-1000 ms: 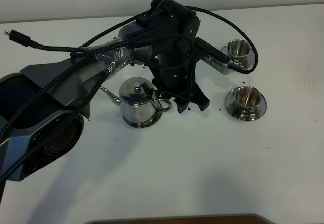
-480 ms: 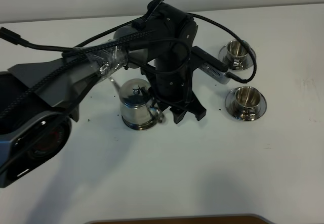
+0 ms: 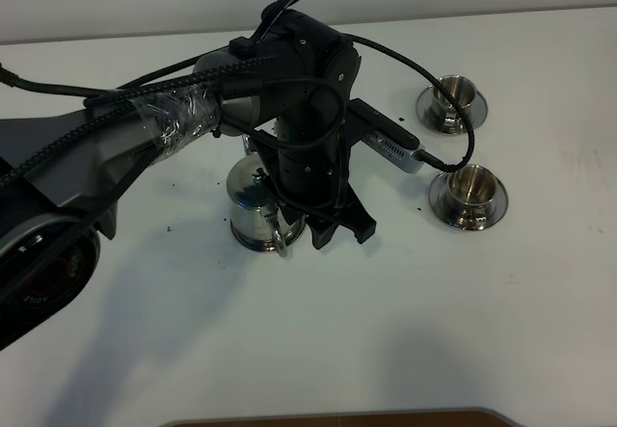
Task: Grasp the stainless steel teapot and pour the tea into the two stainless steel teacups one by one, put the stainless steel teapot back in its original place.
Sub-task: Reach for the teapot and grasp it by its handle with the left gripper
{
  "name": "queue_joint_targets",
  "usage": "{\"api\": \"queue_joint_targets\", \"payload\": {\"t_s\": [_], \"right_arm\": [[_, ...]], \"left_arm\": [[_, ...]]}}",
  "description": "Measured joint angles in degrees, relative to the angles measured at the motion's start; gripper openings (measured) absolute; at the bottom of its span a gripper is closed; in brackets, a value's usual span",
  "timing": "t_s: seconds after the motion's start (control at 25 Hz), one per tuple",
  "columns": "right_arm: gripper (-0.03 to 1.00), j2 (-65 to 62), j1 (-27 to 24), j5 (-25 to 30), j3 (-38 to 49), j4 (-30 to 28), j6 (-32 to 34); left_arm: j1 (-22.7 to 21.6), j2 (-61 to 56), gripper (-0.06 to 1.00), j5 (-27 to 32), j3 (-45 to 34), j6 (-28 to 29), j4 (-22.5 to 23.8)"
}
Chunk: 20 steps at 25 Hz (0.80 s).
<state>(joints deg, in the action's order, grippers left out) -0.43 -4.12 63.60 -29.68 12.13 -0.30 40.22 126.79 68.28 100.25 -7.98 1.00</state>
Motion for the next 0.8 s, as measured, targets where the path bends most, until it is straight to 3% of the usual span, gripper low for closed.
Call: {"api": "queue_joint_targets", "payload": {"t_s": [0.8], "right_arm": [[0.48, 0.00, 0.00, -0.06, 0.00, 0.54, 0.30]], "left_arm": [[1.21, -2.01, 0.48, 0.00, -5.05, -0.30, 0.63]]}}
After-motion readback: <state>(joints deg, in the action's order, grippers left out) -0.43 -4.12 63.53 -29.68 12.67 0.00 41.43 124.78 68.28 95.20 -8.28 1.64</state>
